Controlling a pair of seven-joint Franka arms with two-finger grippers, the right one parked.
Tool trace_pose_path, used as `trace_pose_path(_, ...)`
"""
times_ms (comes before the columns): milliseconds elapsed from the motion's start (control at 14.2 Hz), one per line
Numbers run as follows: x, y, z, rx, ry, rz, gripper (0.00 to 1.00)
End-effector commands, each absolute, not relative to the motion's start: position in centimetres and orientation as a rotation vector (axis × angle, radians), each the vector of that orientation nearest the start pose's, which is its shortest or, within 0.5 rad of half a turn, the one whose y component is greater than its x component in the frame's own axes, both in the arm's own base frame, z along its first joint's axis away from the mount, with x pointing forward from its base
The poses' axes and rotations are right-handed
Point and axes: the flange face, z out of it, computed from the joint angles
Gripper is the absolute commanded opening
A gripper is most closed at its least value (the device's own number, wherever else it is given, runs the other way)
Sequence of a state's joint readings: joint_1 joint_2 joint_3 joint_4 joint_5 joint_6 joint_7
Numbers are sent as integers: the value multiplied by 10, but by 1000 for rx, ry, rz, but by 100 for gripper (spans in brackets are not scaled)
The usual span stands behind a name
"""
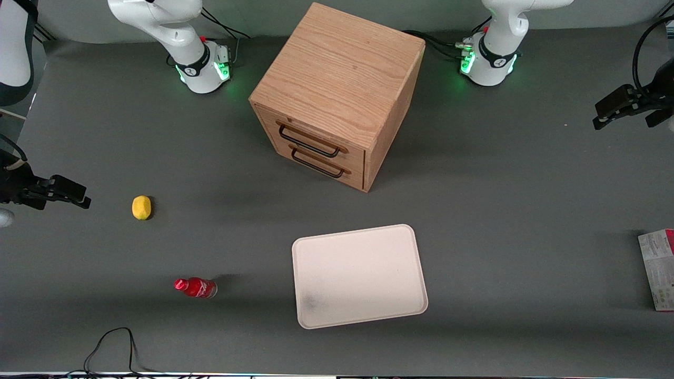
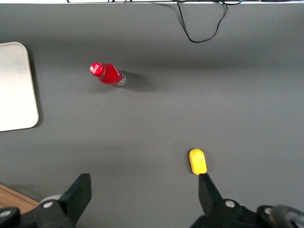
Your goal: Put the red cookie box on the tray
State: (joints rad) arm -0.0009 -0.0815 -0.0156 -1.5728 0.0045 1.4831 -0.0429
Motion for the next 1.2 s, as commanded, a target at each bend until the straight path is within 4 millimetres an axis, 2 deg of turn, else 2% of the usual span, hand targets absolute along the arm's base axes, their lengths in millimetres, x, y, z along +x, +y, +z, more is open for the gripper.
trace_pose_path(0, 512, -12, 664, -3144, -55, 24, 100)
trace_pose_path(844, 523, -11, 653, -3145, -64, 34, 100)
trace_pose_path(915, 527, -5, 651, -3144, -77, 39, 100)
trace_pose_path(1126, 547, 33, 641, -3140, -135, 41, 100)
